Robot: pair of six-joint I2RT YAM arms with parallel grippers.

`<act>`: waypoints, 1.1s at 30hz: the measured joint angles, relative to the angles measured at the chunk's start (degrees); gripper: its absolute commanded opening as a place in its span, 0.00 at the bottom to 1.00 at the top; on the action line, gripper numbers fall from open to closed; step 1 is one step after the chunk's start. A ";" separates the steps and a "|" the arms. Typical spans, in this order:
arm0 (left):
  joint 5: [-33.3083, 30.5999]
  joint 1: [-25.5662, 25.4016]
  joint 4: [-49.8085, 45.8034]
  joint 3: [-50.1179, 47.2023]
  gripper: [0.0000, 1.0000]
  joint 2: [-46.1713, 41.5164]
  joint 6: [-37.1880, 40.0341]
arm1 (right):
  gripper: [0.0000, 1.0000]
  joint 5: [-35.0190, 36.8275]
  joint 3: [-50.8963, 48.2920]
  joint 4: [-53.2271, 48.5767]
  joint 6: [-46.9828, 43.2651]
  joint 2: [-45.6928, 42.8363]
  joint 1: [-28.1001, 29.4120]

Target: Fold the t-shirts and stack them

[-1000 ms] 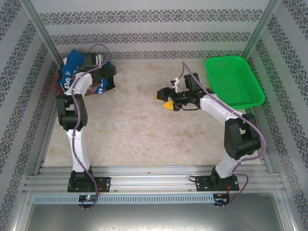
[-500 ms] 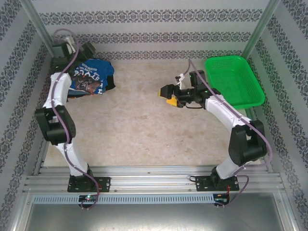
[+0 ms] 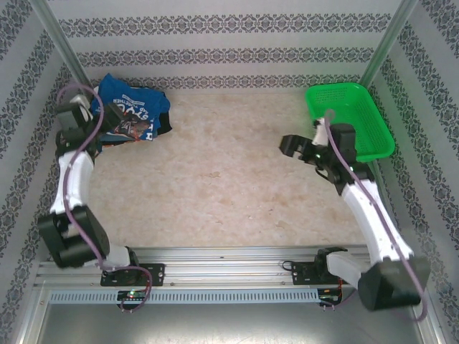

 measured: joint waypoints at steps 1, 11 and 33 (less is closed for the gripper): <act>-1.18 0.02 0.20 -4.13 1.00 -3.63 0.59 | 0.98 3.41 -2.86 0.92 -0.59 -2.71 -1.86; -12.63 -2.75 9.51 -39.34 1.00 -19.80 3.98 | 0.98 21.38 -32.63 21.64 -9.92 -8.63 -8.87; -15.63 -17.99 64.35 -45.94 1.00 13.49 18.93 | 0.98 14.95 -31.95 65.75 -17.90 22.08 -7.80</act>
